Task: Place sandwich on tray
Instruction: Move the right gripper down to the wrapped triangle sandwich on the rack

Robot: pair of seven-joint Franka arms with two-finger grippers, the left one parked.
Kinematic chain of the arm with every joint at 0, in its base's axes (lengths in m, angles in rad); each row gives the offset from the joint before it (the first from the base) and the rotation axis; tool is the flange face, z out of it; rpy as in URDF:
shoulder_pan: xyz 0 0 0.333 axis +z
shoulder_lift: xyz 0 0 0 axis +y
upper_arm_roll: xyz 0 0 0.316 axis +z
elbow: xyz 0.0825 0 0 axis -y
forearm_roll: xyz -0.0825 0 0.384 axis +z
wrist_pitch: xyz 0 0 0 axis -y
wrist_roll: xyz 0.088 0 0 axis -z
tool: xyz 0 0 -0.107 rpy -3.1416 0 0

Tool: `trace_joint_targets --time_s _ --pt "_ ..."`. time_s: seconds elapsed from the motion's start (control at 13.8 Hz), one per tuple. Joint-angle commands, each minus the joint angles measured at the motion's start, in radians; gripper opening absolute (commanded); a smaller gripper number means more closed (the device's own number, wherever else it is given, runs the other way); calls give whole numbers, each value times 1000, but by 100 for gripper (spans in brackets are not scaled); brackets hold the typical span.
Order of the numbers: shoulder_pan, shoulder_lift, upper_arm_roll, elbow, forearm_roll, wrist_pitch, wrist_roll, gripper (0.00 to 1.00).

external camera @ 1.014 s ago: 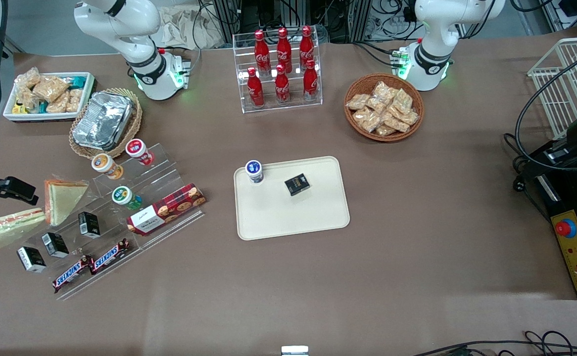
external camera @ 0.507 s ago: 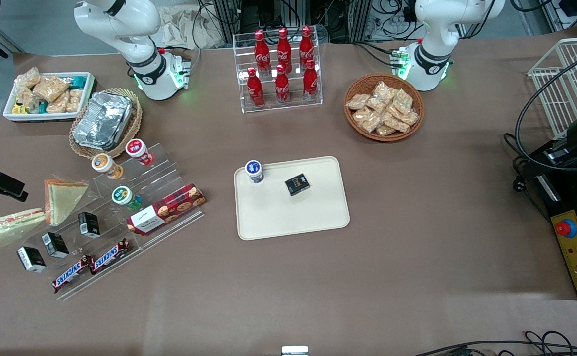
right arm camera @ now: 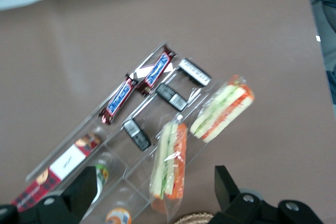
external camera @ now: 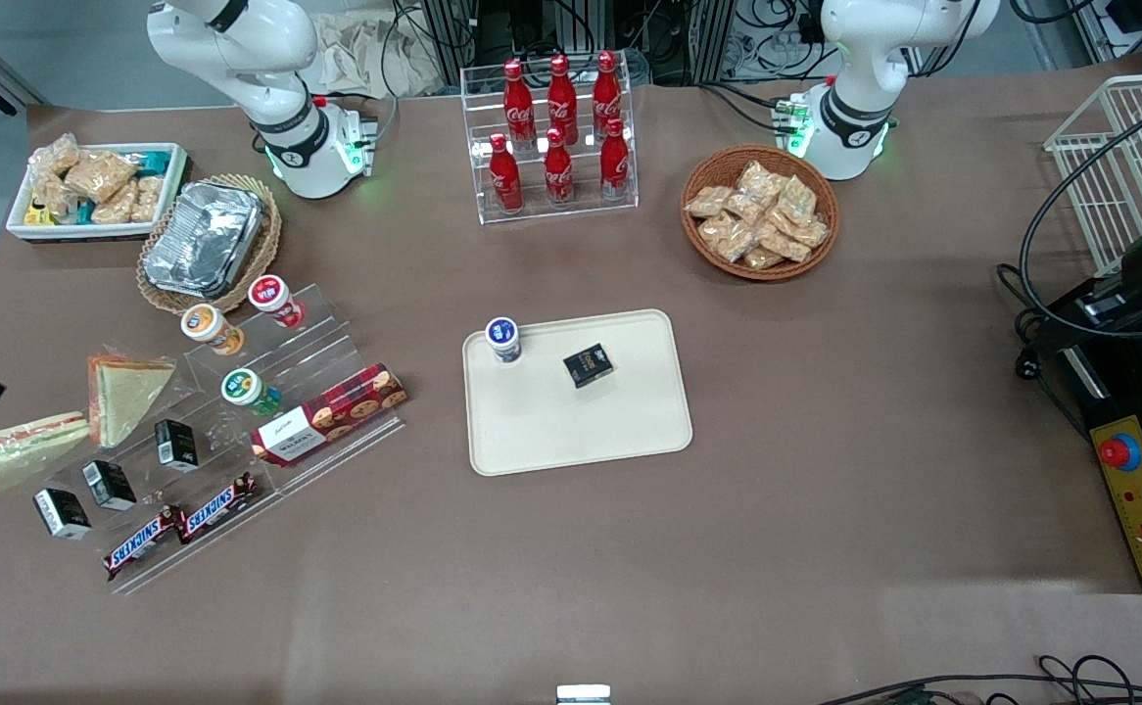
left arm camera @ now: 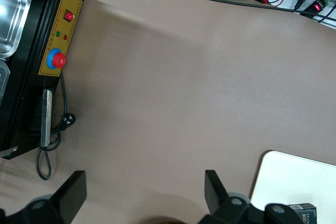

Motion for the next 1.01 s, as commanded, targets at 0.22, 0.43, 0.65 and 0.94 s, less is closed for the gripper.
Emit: trace_joint_targets --time_s 0.22,0.43,0.65,0.94 --pt "-41 89 -64 7 -9 112 210 99" --pt "-65 167 -68 4 -3 159 393 99" --pt "-75 244 -68 -7 3 221 481 99" --pt "-98 336 -68 -12 12 264 482 99"
